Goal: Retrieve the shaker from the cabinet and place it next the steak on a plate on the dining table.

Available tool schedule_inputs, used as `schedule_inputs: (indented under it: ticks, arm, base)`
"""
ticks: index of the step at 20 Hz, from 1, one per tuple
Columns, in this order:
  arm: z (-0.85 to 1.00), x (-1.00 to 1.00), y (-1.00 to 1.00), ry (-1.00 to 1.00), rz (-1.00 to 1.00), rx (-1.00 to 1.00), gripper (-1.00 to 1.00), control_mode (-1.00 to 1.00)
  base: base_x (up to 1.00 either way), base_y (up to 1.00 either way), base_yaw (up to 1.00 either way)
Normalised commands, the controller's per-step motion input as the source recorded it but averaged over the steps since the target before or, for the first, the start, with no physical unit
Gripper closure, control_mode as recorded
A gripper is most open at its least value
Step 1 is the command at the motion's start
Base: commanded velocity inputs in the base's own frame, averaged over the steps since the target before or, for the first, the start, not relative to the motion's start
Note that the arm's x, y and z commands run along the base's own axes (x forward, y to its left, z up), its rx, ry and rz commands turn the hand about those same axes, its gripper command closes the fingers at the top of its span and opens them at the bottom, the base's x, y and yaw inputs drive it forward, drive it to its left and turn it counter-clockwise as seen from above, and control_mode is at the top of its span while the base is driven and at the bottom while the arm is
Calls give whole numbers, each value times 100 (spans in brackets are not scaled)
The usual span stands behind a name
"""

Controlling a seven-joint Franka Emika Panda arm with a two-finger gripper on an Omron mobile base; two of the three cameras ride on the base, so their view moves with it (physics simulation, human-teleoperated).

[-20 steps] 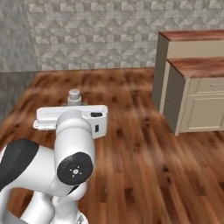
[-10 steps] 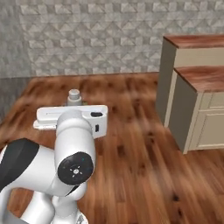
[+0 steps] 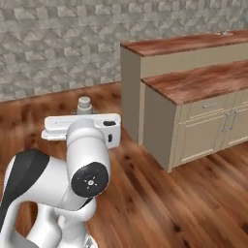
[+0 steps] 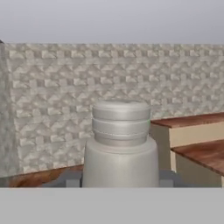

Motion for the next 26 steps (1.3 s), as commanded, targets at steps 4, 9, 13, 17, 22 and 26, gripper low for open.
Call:
schedule_inputs:
  ticks: [4, 9, 13, 17, 22, 26]
  arm:
    - [0, 0, 0, 0, 0, 0, 100, 100]
    - [0, 0, 0, 0, 0, 0, 100, 100]
    - [0, 0, 0, 0, 0, 0, 100, 100]
    - [0, 0, 0, 0, 0, 0, 100, 100]
    - [0, 0, 0, 0, 0, 0, 100, 100]
    - [0, 0, 0, 0, 0, 0, 100, 100]
  base:
    - [75, 90, -71]
    - [48, 100, -60]
    - [12, 100, -54]
    - [0, 100, -49]
    - [-8, 100, -43]
    - [-35, 100, -32]
